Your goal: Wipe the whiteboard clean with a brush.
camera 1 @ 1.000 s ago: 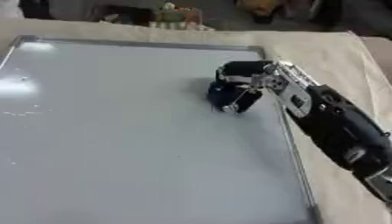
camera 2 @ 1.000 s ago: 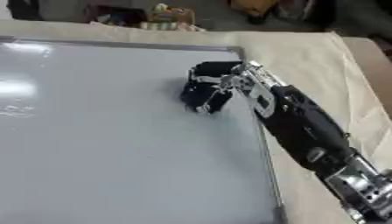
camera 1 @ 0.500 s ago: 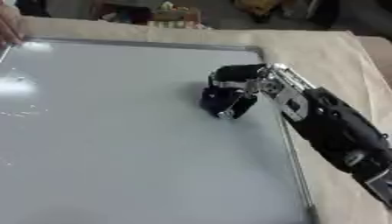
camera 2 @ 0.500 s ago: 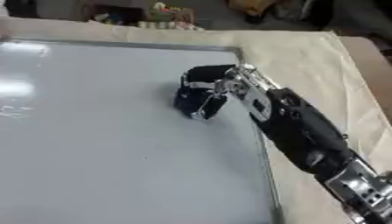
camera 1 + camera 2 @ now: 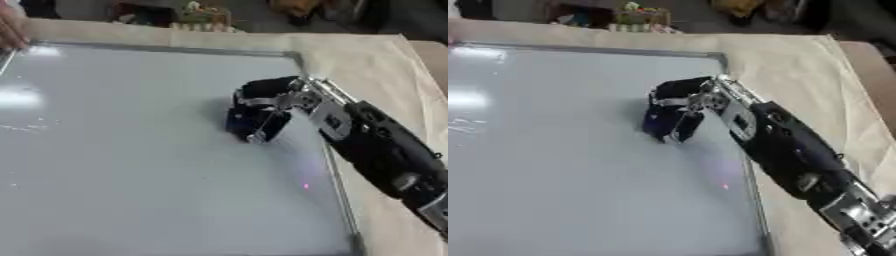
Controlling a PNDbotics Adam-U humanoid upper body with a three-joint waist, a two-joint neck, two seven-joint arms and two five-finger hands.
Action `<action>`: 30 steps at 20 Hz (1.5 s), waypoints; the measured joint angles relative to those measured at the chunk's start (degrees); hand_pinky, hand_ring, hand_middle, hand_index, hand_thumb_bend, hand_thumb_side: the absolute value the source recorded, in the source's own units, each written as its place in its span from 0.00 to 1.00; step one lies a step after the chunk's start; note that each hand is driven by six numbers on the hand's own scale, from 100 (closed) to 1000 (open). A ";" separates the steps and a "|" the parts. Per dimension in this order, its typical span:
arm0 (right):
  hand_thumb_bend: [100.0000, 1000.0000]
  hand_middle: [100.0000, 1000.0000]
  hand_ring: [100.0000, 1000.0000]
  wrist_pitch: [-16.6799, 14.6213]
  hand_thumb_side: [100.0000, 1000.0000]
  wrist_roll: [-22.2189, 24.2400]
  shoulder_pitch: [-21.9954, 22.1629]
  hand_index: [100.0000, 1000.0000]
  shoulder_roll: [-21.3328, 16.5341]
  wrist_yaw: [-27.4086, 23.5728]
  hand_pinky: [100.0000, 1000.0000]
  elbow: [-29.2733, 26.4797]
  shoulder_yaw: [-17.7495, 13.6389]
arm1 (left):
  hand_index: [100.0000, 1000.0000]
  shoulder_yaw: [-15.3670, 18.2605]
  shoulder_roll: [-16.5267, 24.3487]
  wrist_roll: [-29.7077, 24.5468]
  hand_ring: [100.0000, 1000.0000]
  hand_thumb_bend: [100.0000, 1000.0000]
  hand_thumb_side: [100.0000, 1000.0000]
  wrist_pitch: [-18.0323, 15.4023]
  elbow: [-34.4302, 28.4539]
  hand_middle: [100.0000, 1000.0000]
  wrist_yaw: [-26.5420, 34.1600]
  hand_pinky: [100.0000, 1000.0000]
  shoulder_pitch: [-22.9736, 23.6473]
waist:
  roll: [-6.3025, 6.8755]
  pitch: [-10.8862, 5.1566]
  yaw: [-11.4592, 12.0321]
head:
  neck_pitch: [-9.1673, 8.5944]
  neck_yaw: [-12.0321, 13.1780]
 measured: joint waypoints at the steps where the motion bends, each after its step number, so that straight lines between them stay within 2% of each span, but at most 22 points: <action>1: 0.00 0.09 0.34 0.16 0.00 0.30 0.13 0.30 0.00 -0.40 0.39 -0.41 0.18 | 0.44 0.00 0.00 0.00 0.36 0.00 0.89 0.00 0.00 0.37 0.01 0.31 0.00 | 0.00 0.00 0.00 | 0.08 -0.04; 15: 0.00 0.09 0.34 1.57 0.00 1.37 0.39 0.30 0.16 -1.95 0.39 -2.04 0.81 | 0.43 0.00 0.00 0.01 0.36 0.00 0.89 0.01 0.00 0.37 0.01 0.31 0.00 | 0.01 0.07 -0.01 | 0.24 -0.29; 30: 0.00 0.09 0.35 1.63 0.00 -7.77 -0.83 0.29 0.59 4.46 0.39 2.91 -2.98 | 0.43 0.00 0.00 -0.04 0.35 0.00 0.90 -0.07 0.00 0.37 -0.48 0.30 0.00 | 0.06 1.20 0.33 | -0.16 -0.31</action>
